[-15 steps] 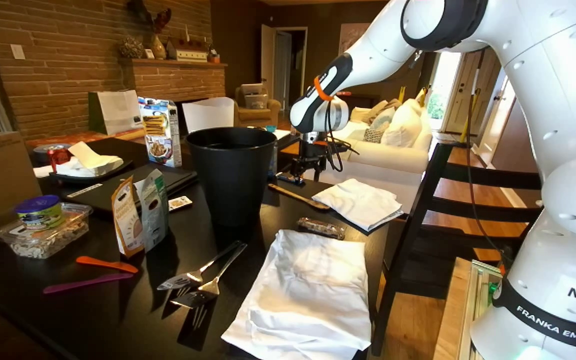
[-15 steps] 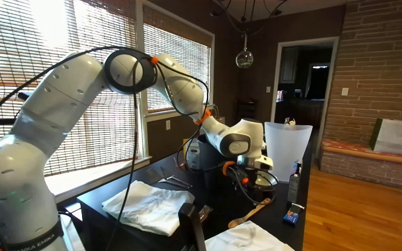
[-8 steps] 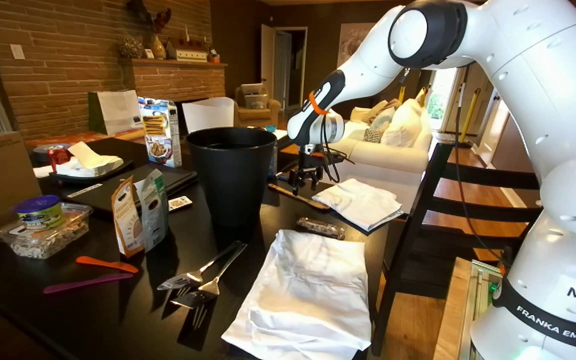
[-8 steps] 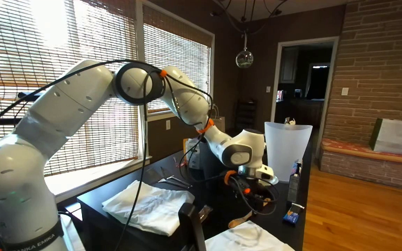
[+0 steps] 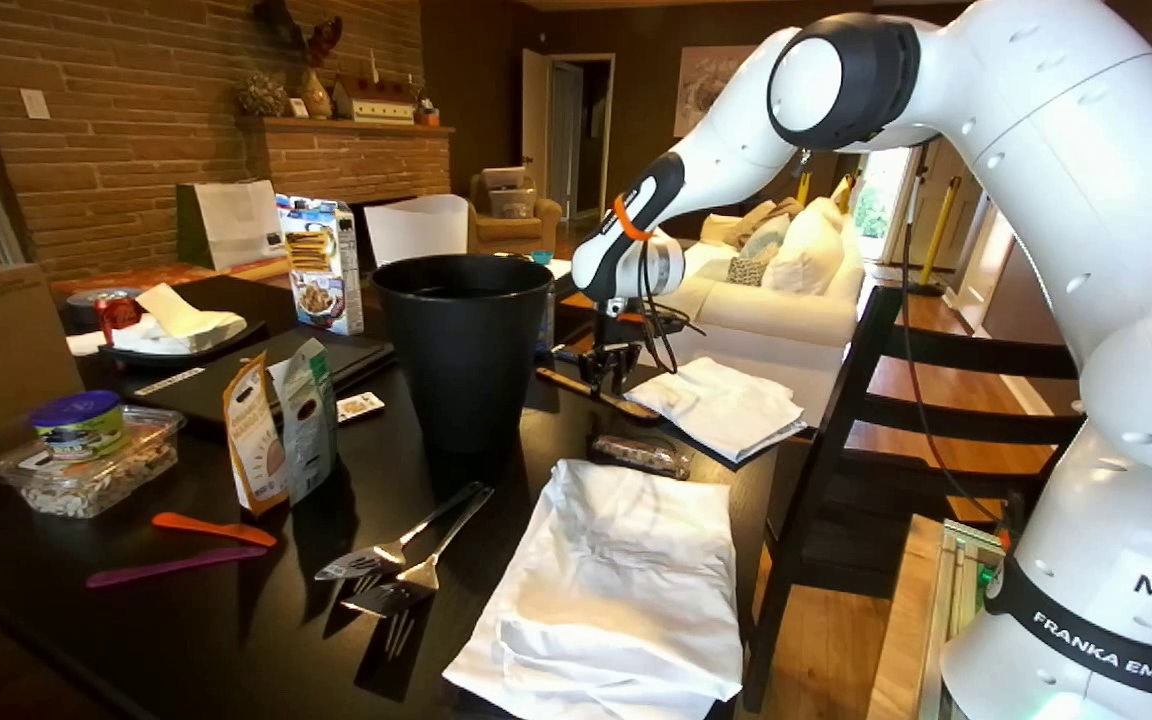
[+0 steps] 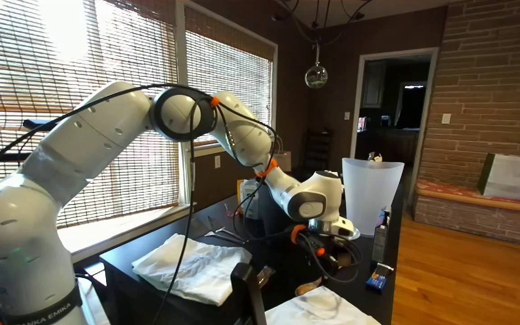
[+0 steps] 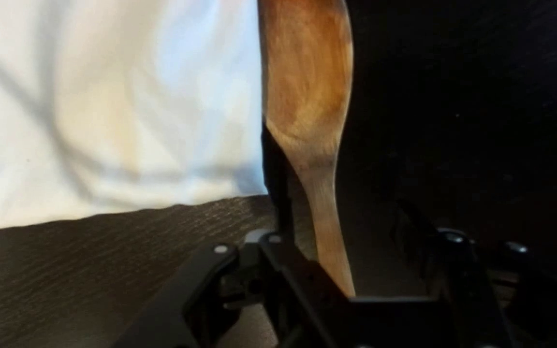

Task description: Put the brown spoon in the black bin.

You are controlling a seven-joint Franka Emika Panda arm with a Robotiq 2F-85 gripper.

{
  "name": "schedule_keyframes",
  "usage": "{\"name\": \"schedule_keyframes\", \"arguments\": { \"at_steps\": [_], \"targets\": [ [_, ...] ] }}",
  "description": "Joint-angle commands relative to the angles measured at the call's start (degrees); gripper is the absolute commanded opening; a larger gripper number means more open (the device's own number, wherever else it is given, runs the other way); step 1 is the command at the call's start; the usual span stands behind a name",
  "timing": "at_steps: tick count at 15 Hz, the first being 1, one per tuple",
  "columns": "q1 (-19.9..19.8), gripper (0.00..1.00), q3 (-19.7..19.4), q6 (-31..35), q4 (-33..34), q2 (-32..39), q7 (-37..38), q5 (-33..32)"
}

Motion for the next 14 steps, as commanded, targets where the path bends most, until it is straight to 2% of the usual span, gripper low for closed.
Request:
{"name": "schedule_keyframes", "arguments": {
  "at_steps": [1,4,6,7,8,9,11,14],
  "targets": [
    [-1.05,0.25,1.06,-0.35,1.55,0.56,-2.22,0.48],
    [-0.84,0.03,0.8,0.19,1.51,0.65,-2.92,-0.03],
    [-0.73,0.0,0.64,0.14,1.45,0.65,-3.27,-0.29],
    [-0.74,0.32,0.65,-0.03,1.5,0.59,-3.25,-0.2],
    [-0.83,0.29,0.76,0.15,1.53,0.5,-3.54,-0.14],
    [-0.95,0.29,0.92,0.35,1.48,0.34,-3.95,-0.05],
    [-1.14,0.4,1.19,0.97,1.49,0.18,-5.05,-0.05],
    [-1.23,0.62,1.22,2.65,1.24,0.5,-6.36,-0.26]
  ]
}}
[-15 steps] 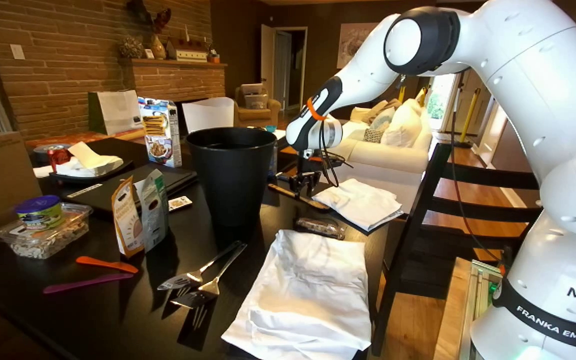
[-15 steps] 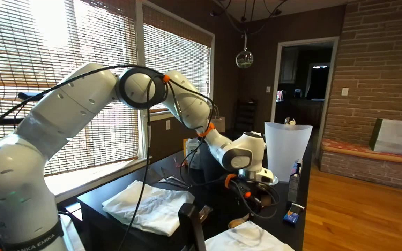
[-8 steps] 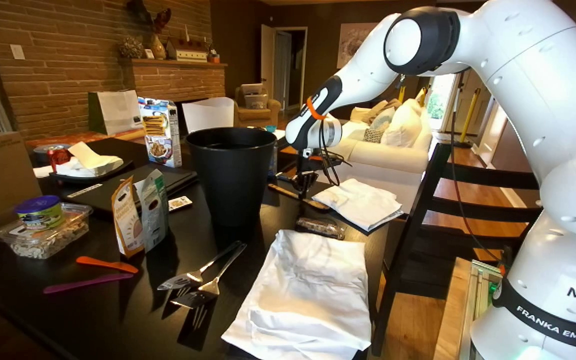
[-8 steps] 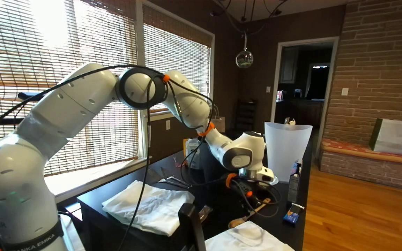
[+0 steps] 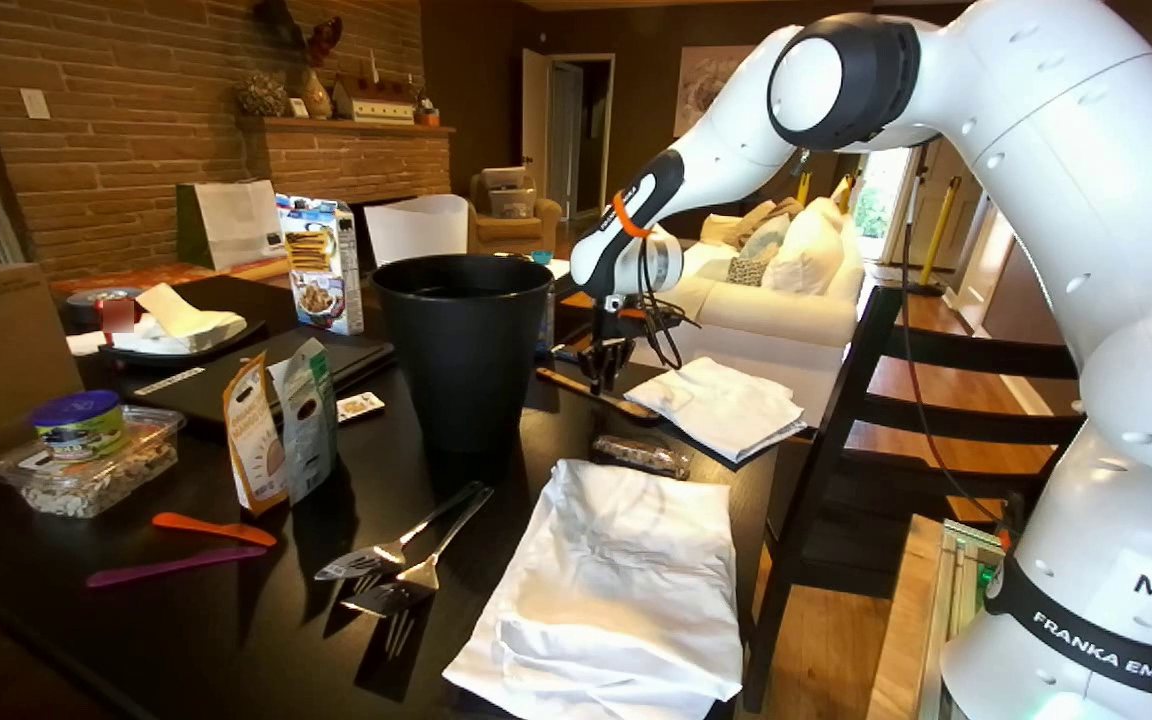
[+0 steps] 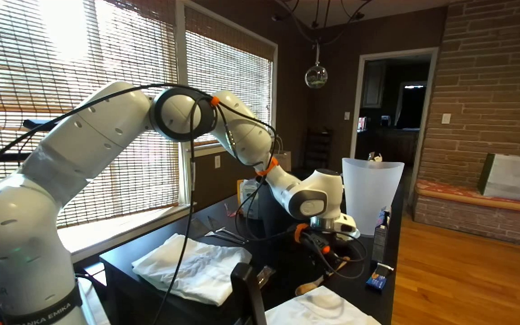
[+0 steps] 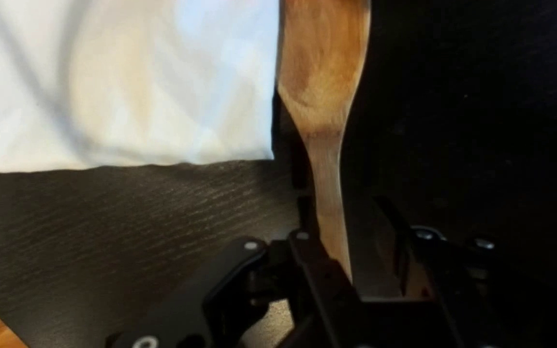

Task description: Put the brown spoon in the black bin.

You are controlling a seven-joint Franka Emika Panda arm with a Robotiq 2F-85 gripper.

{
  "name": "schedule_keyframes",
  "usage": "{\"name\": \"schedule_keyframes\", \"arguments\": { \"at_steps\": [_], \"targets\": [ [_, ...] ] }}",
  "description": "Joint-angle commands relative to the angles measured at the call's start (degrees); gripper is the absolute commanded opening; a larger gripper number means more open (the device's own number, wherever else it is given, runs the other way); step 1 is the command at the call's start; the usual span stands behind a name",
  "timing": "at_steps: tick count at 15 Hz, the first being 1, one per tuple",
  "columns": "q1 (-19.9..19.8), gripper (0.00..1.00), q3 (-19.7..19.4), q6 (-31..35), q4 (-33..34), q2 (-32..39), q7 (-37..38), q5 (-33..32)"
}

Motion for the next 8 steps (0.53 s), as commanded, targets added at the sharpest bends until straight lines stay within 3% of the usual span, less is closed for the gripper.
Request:
{"name": "schedule_keyframes", "arguments": {
  "at_steps": [1,5,8],
  "targets": [
    [-1.28,0.68,1.19,2.17,0.19,0.54,-2.6,-0.26],
    [-1.34,0.97,1.14,3.55,-0.36,0.76,-3.55,-0.52],
    [-1.33,1.0,1.01,4.13,-0.78,1.0,-4.14,-0.95]
  ]
}}
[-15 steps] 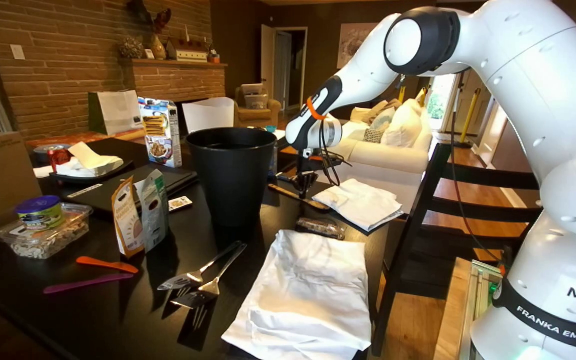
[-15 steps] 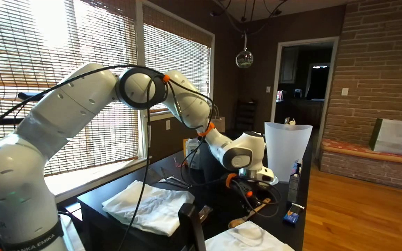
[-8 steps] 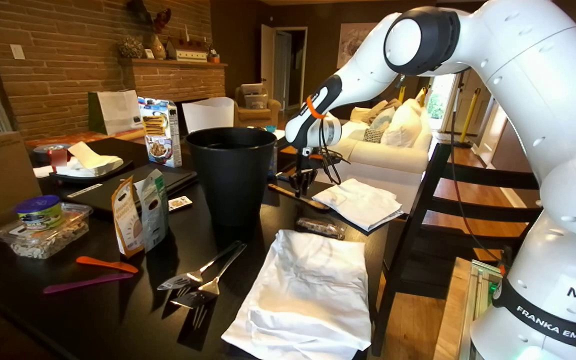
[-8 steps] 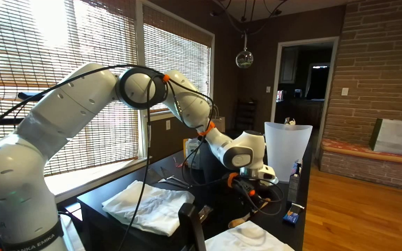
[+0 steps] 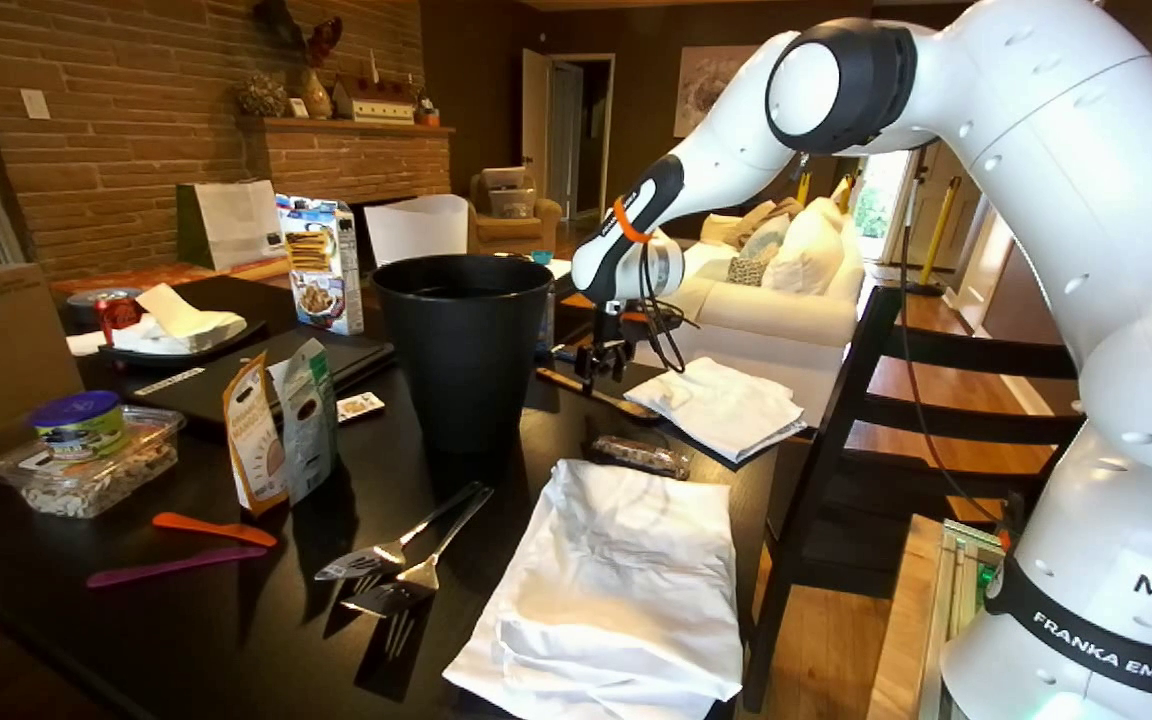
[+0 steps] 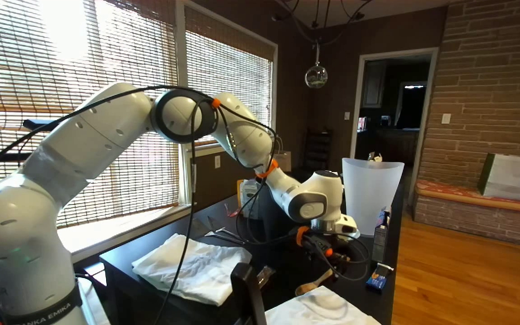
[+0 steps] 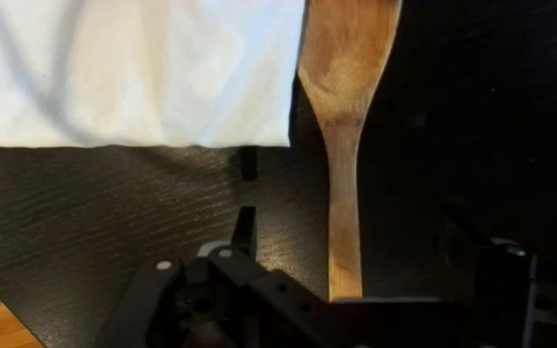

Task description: Put the brown spoon in the black bin.

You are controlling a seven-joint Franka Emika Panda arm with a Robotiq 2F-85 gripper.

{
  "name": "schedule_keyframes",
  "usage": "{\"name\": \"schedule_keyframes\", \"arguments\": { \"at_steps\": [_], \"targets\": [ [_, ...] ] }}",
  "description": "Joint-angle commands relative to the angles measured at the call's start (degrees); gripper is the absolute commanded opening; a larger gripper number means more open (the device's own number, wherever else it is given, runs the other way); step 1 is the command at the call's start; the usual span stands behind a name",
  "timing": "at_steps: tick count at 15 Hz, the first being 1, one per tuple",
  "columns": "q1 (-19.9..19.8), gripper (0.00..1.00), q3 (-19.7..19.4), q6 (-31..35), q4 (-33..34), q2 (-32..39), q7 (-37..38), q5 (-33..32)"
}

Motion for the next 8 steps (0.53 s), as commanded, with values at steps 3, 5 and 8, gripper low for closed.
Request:
{"name": "schedule_keyframes", "arguments": {
  "at_steps": [3,5,8],
  "targets": [
    [-1.22,1.0,1.01,1.76,-0.8,0.65,-2.14,-1.11],
    [-1.23,1.0,1.04,1.76,-1.0,0.72,-2.61,-1.26],
    [-1.21,0.74,1.07,1.82,-1.19,0.81,-3.3,-1.52]
  ]
}}
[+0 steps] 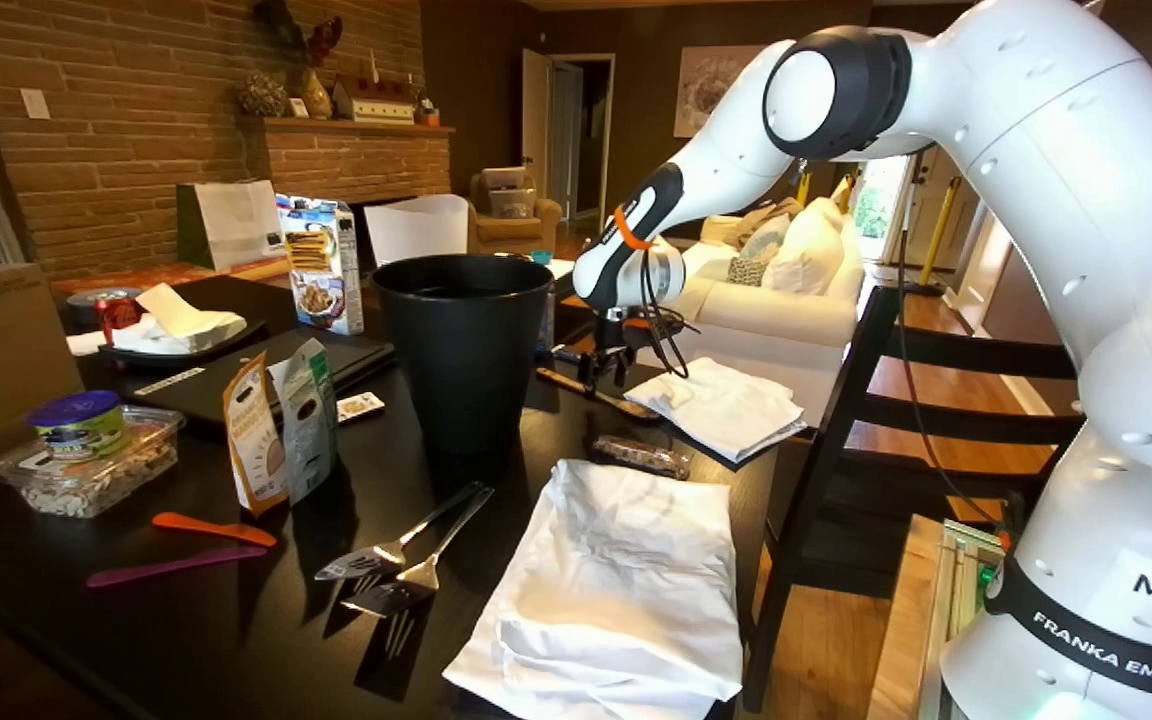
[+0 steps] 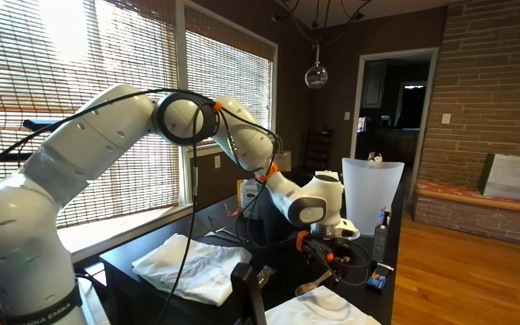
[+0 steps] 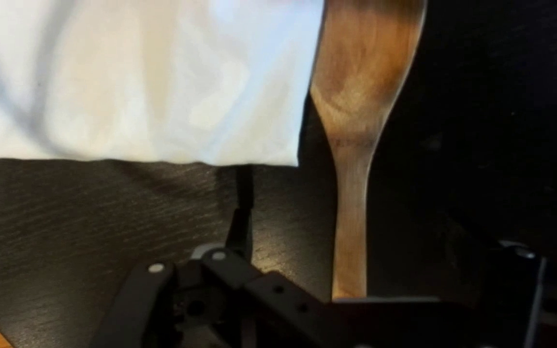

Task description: Put the brown spoon in the black bin.

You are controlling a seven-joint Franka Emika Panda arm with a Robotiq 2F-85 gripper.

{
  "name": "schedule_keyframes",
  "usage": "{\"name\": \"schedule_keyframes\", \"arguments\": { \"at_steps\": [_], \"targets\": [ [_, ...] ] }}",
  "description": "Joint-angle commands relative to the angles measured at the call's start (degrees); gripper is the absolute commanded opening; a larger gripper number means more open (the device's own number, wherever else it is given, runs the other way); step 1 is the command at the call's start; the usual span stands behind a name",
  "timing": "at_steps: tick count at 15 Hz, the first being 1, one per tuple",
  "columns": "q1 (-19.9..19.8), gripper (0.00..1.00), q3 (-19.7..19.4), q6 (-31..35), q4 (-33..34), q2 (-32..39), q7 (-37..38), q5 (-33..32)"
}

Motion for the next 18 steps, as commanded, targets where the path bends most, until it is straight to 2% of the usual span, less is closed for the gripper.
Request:
{"name": "schedule_keyframes", "arguments": {
  "at_steps": [1,4,10,12,13,18],
  "targets": [
    [-0.99,0.68,1.04,1.18,-1.08,-0.18,-1.45,-1.31],
    [-0.95,0.44,0.97,0.99,-1.19,-0.19,-1.96,-1.62],
    [-1.18,0.04,0.9,1.07,-1.18,-0.34,-2.57,-2.4],
    [-1.18,0.01,0.96,1.07,-1.37,-0.54,-2.55,-2.45],
    [-1.17,0.05,0.99,1.01,-1.42,-0.63,-2.52,-2.45],
    [-0.69,0.05,1.58,-0.36,-1.66,-2.9,-3.96,-3.16]
  ]
}}
